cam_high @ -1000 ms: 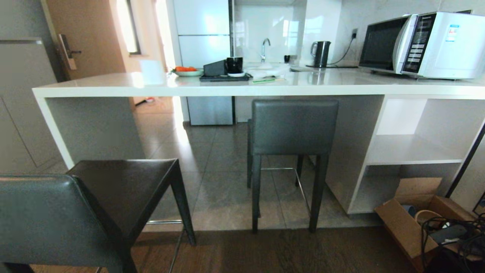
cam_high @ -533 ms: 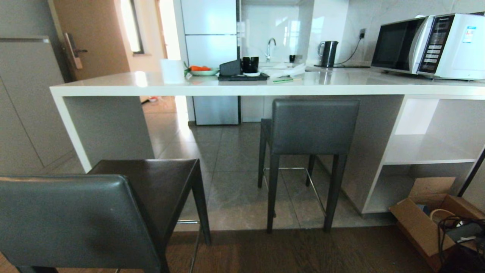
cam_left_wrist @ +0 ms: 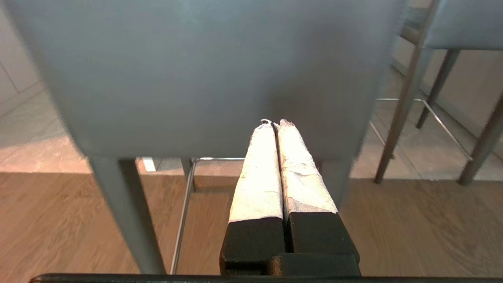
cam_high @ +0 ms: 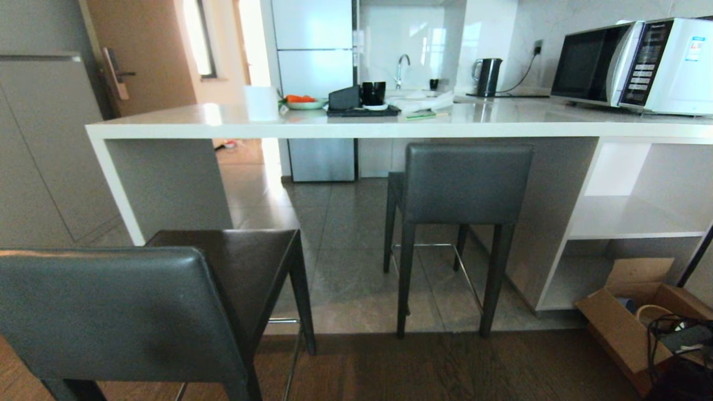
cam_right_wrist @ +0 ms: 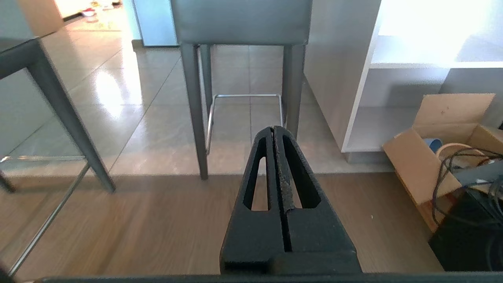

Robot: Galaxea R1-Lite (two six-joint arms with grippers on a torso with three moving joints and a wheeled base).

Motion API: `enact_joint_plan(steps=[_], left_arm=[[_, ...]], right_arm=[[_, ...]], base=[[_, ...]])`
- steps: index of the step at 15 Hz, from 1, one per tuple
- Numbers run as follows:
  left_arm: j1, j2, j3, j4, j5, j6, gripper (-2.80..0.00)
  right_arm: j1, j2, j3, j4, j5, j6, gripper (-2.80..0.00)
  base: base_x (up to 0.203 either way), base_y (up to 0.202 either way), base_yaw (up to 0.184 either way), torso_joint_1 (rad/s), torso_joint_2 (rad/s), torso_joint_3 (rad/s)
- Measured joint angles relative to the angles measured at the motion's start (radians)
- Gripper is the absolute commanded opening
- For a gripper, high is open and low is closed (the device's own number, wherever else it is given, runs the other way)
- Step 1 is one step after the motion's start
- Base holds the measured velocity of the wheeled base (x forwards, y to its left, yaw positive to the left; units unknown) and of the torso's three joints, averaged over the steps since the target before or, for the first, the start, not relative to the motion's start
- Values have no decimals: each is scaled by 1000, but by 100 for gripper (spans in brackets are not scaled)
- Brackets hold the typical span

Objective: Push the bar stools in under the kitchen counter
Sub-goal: Push the gray chair back under the dining table

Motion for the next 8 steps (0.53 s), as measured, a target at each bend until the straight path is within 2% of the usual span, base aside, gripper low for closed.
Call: enact_joint_plan(steps=[6,8], left_arm=[[0,0,0,-1,-1,0,-280],[0,0,0,0,-1,0,-280]], right_arm=[[0,0,0,0,0,0,-280],[0,0,0,0,1,0,-280]], base=[[-189,0,0,-1,1,2],[0,0,0,0,0,0]])
